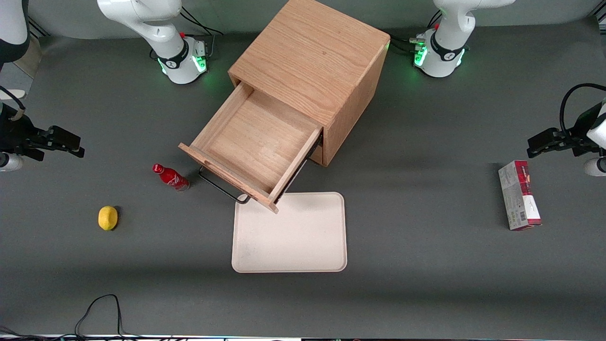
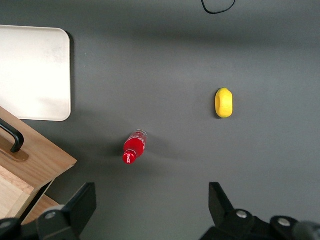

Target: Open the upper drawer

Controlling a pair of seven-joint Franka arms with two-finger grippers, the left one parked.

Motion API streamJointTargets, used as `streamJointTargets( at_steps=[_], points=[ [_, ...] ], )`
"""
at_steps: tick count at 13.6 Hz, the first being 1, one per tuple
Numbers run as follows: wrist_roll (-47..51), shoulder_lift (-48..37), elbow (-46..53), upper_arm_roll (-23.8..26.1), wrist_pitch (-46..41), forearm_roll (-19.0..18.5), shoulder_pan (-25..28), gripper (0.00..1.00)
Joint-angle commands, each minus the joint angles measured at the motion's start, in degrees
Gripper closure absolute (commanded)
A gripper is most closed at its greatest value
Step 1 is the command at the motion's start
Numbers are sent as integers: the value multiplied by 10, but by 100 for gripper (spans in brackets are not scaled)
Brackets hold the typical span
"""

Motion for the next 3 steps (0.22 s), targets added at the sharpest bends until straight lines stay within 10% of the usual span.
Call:
streamJointTargets(
  at_steps=[1, 3],
  points=[
    [16, 3, 13, -1, -7, -16, 5, 0],
    [16, 1, 11, -1, -8, -16, 5, 0]
  ],
)
